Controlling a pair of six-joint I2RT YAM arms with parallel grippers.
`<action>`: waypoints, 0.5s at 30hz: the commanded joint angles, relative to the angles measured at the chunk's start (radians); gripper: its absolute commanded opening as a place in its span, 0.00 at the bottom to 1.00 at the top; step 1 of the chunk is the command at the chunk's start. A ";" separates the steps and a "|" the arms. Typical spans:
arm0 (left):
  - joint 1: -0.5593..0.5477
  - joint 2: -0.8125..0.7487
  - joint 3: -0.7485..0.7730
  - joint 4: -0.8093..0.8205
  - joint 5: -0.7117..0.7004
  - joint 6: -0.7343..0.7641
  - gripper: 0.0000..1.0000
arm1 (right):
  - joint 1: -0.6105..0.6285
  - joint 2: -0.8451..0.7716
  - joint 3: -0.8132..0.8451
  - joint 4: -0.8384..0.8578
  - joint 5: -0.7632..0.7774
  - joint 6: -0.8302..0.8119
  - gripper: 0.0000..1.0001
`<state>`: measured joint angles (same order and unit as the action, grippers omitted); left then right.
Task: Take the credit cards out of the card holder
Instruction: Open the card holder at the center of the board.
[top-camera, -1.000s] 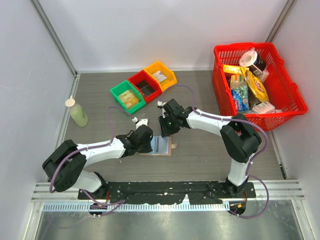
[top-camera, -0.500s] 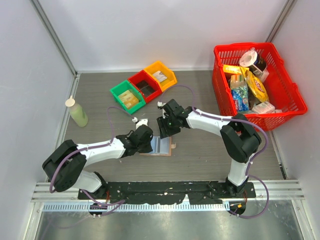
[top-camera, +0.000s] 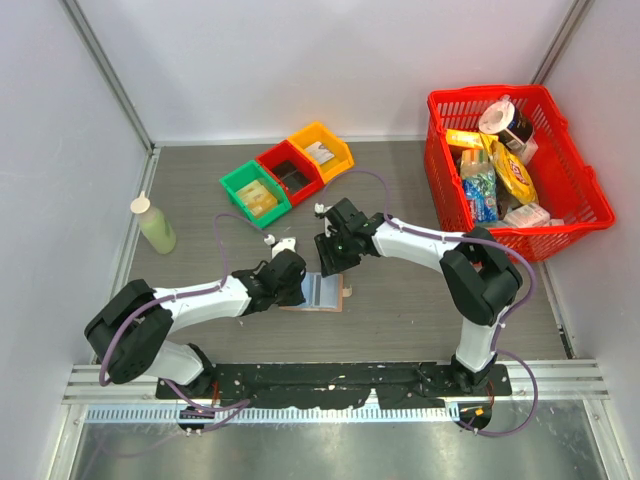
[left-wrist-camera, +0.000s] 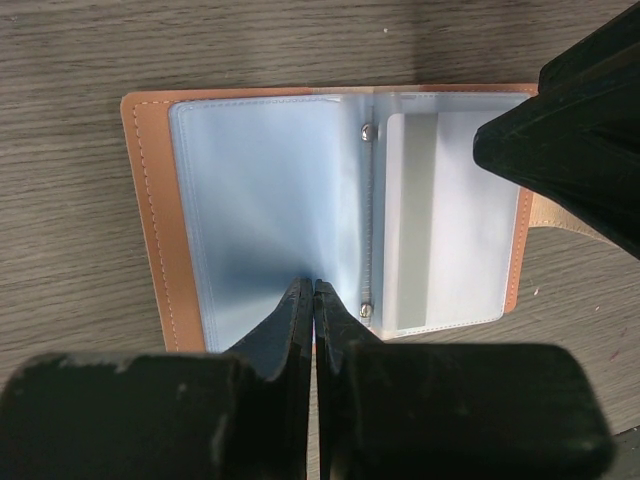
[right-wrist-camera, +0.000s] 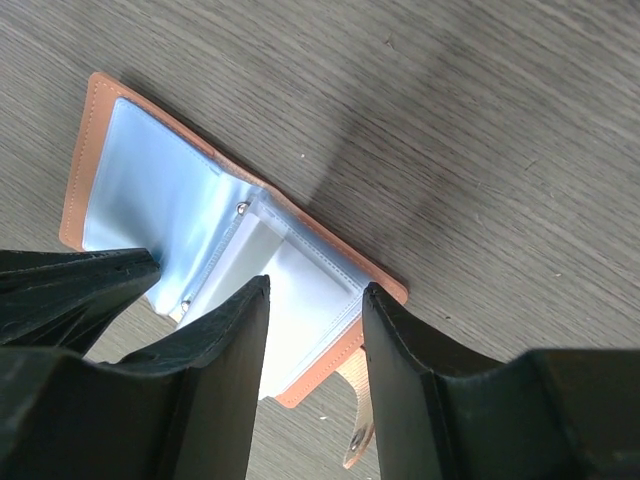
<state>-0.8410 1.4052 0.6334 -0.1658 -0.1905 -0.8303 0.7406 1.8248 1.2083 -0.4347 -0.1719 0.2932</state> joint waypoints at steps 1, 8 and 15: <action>0.005 -0.009 -0.011 0.028 0.008 -0.003 0.05 | 0.006 0.019 0.045 0.017 -0.026 -0.015 0.46; 0.005 -0.014 -0.014 0.028 0.006 -0.004 0.05 | 0.006 0.031 0.053 0.010 -0.032 -0.020 0.46; 0.005 -0.011 -0.012 0.028 0.008 -0.004 0.04 | 0.006 0.018 0.056 -0.002 0.005 -0.022 0.43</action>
<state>-0.8410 1.4048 0.6319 -0.1631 -0.1902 -0.8307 0.7414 1.8595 1.2232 -0.4381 -0.1848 0.2852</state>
